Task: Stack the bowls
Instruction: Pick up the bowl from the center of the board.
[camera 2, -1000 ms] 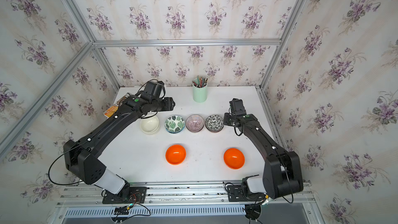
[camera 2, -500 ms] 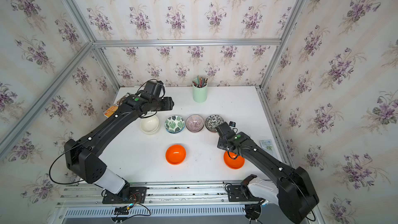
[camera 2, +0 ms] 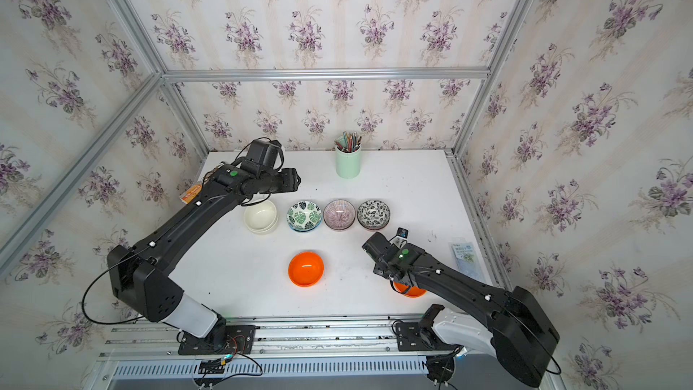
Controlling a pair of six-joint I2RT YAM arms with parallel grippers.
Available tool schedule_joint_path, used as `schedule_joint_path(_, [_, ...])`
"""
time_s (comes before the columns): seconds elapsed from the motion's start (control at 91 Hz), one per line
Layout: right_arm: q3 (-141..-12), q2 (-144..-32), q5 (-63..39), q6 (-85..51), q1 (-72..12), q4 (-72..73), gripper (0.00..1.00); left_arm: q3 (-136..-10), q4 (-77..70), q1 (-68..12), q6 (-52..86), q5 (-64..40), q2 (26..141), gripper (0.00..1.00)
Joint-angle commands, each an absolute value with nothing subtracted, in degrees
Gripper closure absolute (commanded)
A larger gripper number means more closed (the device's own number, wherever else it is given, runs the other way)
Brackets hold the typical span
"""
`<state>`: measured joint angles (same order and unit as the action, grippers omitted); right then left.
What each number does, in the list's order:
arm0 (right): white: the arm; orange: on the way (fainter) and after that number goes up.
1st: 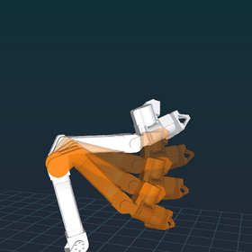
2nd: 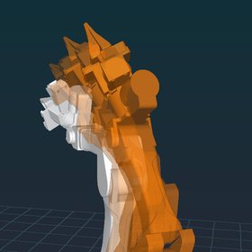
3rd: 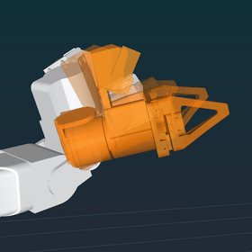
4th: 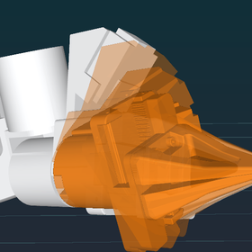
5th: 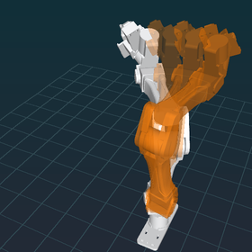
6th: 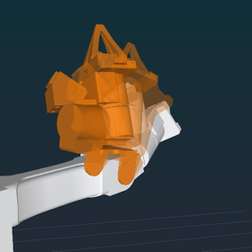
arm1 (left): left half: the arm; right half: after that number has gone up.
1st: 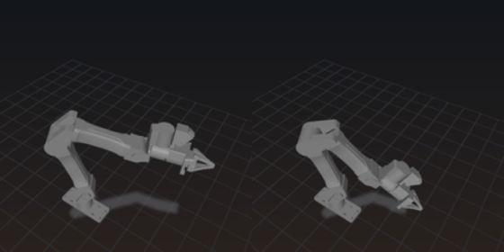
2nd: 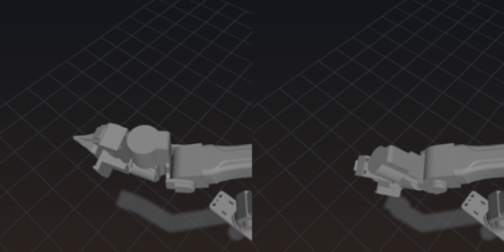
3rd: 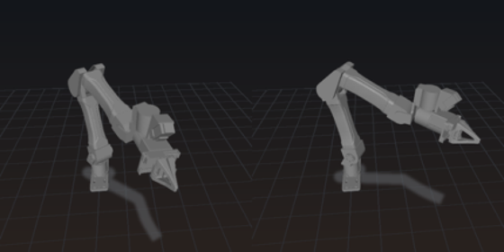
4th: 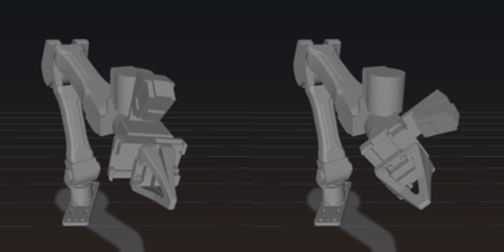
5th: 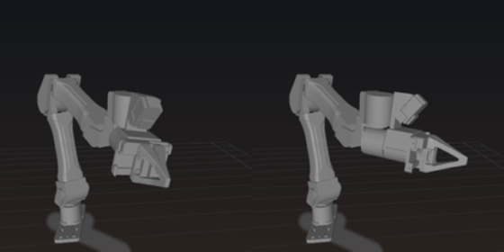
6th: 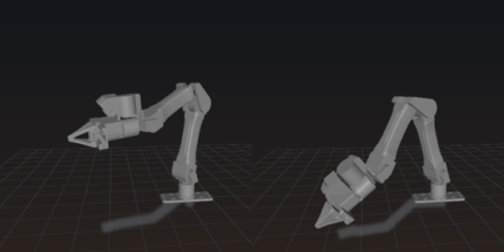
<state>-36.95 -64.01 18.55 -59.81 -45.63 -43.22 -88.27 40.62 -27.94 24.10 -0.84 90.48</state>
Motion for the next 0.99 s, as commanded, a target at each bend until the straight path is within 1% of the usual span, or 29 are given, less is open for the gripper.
schedule_joint_path(0.0, [-38.3,-63.5,21.3,-60.6,-45.7,-46.8,0.51,-88.2,40.7,-27.9,23.5,-0.9,90.1,0.35])
schedule_joint_path(0.264, [-34.7,-63.5,20.7,-62.2,-45.7,-46.3,0.52,-88.7,40.8,-27.8,23.4,-1.3,90.0,0.36])
schedule_joint_path(0.341, [-33.9,-63.9,20.7,-62.3,-45.7,-45.6,0.55,-88.9,40.9,-27.8,23.1,-1.3,89.9,0.35])
schedule_joint_path(0.396, [-33.4,-64.0,20.7,-62.3,-45.7,-44.7,0.60,-88.8,40.9,-27.7,23.0,-1.3,89.8,0.35])
schedule_joint_path(0.55, [-33.2,-65.2,21.0,-62.0,-45.7,-42.6,0.82,-88.5,40.9,-27.6,22.9,-1.2,89.5,0.35])
schedule_joint_path(0.616, [-34.0,-65.7,22.2,-61.5,-45.7,-42.5,0.89,-88.2,40.7,-27.6,23.0,-1.2,89.4,0.35])
schedule_joint_path(0.681, [-35.2,-66.0,23.8,-60.5,-45.1,-42.8,0.94,-88.0,40.6,-27.6,23.0,-1.2,89.3,0.36])
schedule_joint_path(0.802, [-37.2,-65.9,24.2,-55.1,-39.1,-41.3,0.98,-87.9,40.5,-27.6,23.1,-1.1,89.4,0.36])
schedule_joint_path(0.868, [-38.0,-65.3,22.4,-49.0,-31.4,-38.6,0.98,-87.9,40.4,-27.6,23.1,-1.1,89.5,0.36])
schedule_joint_path(0.978, [-39.2,-66.0,16.6,-39.3,-18.8,-32.3,0.98,-88.2,40.5,-27.6,23.1,-0.8,90.1,0.36])
